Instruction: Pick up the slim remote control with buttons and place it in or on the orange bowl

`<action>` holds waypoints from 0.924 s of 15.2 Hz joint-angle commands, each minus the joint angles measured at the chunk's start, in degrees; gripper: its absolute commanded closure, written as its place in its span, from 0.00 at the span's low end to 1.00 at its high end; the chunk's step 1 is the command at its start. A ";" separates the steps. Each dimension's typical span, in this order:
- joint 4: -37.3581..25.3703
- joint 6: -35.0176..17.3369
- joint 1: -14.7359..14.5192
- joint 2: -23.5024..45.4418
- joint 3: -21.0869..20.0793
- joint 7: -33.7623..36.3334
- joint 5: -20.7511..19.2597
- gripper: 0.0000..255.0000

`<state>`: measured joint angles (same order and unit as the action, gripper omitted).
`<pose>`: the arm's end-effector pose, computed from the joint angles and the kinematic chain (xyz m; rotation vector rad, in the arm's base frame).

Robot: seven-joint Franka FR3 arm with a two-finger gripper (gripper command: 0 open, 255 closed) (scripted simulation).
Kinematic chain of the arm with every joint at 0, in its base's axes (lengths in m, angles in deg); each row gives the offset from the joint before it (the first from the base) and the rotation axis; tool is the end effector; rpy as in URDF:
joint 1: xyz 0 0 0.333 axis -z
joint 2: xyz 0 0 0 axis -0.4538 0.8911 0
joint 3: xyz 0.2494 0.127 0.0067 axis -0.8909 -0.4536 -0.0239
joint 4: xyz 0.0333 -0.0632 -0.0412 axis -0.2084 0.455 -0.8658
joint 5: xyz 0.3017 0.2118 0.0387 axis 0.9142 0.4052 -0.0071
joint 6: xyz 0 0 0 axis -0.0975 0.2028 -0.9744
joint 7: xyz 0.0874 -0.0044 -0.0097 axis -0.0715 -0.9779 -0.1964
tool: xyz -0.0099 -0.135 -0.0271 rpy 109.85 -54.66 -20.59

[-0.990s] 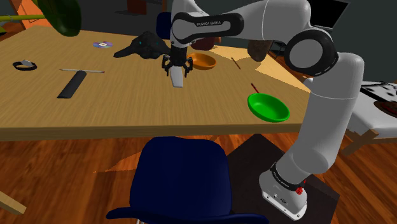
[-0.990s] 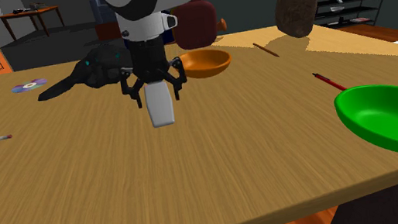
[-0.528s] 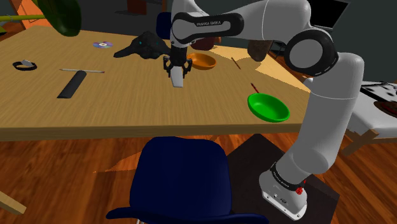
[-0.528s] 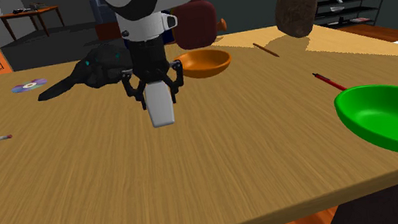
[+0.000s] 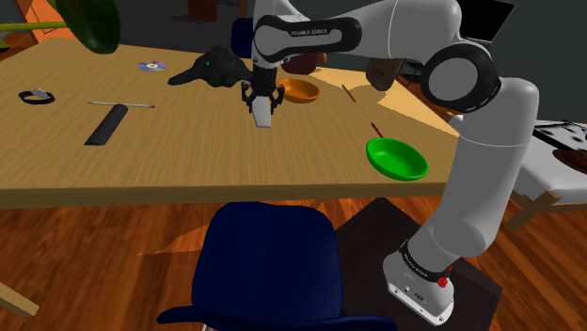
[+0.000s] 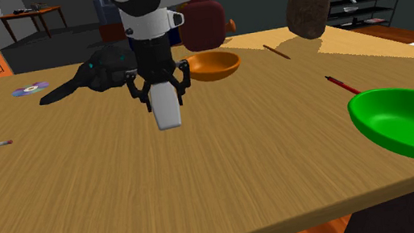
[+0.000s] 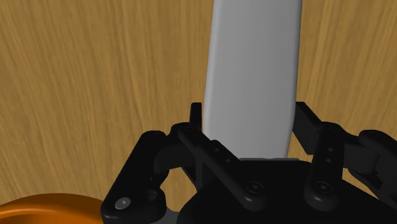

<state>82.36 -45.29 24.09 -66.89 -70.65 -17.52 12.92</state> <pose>0.6247 0.1298 0.3972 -3.0207 0.8429 -0.0146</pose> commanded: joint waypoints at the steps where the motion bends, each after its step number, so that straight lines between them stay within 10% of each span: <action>1: -1.19 1.30 -0.02 -0.14 -0.02 -0.05 0.04 1.00; 14: -11.67 11.48 -0.45 0.16 -0.16 -0.22 0.08 1.00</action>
<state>72.00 -34.79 23.82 -67.07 -70.76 -17.88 13.08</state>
